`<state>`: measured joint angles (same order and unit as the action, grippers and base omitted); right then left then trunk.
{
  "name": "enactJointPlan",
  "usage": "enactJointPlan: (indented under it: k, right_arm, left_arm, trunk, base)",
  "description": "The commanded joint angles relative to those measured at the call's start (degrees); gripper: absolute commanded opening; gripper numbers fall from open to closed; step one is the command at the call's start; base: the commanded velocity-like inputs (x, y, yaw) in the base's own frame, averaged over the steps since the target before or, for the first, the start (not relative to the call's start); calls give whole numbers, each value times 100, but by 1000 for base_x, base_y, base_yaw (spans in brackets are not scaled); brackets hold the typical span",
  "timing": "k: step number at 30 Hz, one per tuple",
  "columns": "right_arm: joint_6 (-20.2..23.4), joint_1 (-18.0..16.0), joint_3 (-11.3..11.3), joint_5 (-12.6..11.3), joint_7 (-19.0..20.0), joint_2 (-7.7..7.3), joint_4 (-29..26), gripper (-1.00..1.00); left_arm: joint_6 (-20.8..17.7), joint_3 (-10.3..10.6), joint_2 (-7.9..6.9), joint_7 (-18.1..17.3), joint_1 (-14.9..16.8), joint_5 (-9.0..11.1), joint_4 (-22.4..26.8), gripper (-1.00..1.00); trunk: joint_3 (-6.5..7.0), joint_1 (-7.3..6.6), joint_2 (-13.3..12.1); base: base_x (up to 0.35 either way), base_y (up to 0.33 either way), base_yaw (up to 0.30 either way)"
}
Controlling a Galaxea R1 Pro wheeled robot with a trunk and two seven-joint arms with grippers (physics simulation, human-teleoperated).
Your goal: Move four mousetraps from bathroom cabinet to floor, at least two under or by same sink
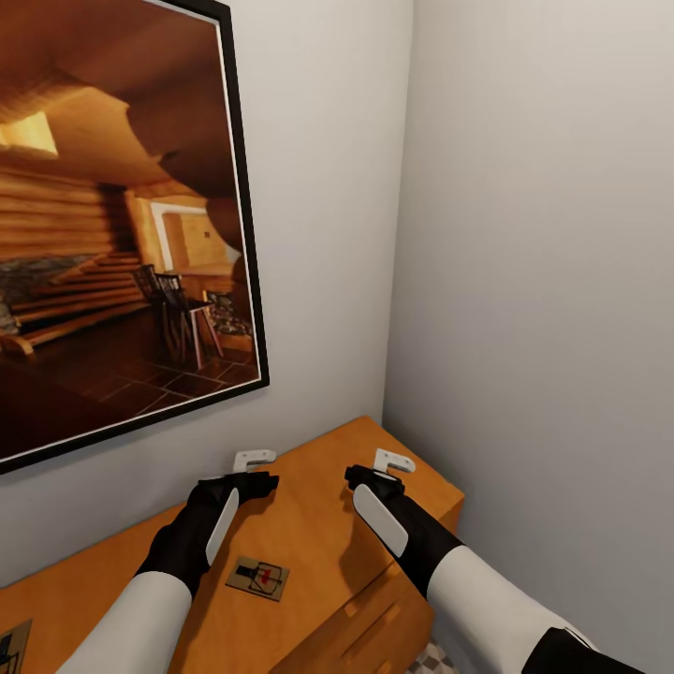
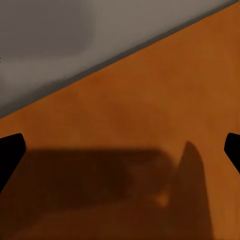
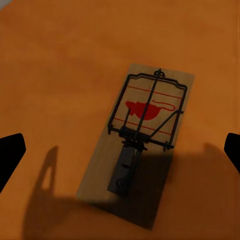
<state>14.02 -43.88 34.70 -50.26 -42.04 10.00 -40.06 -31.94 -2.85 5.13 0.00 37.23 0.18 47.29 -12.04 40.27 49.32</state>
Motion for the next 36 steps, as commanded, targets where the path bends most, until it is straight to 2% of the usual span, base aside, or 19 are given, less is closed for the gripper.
enactJointPlan:
  k: [1, 8, 19, 27, 36]
  right_arm:
    - [35, -7, 10, -8, -36, 0, -4, 100]
    - [36, -7, 7, -10, -40, 0, -3, 100]
    - [39, -7, 10, -10, -41, 0, -2, 100]
    - [39, -7, 10, -10, -41, 0, -2, 100]
    - [39, -7, 9, -10, -41, 0, -2, 100]
  left_arm:
    - [-32, -17, 6, 0, 3, 2, 9, 100]
    - [-29, -17, 6, 6, 3, 3, 9, 100]
    - [-32, -14, 6, 1, 3, 8, 9, 100]
    - [-26, -19, 6, 7, 3, 1, 9, 100]
    - [-31, -14, 6, 1, 3, 7, 9, 100]
  trunk:
    - [-9, 1, 7]
    - [-134, 155, 288]
    - [-134, 155, 288]
    - [-278, 331, 608]
    - [-278, 331, 608]
  base:
    - [0, 0, 0]
    - [0, 0, 0]
    - [0, 0, 0]
    - [0, 0, 0]
    - [0, 0, 0]
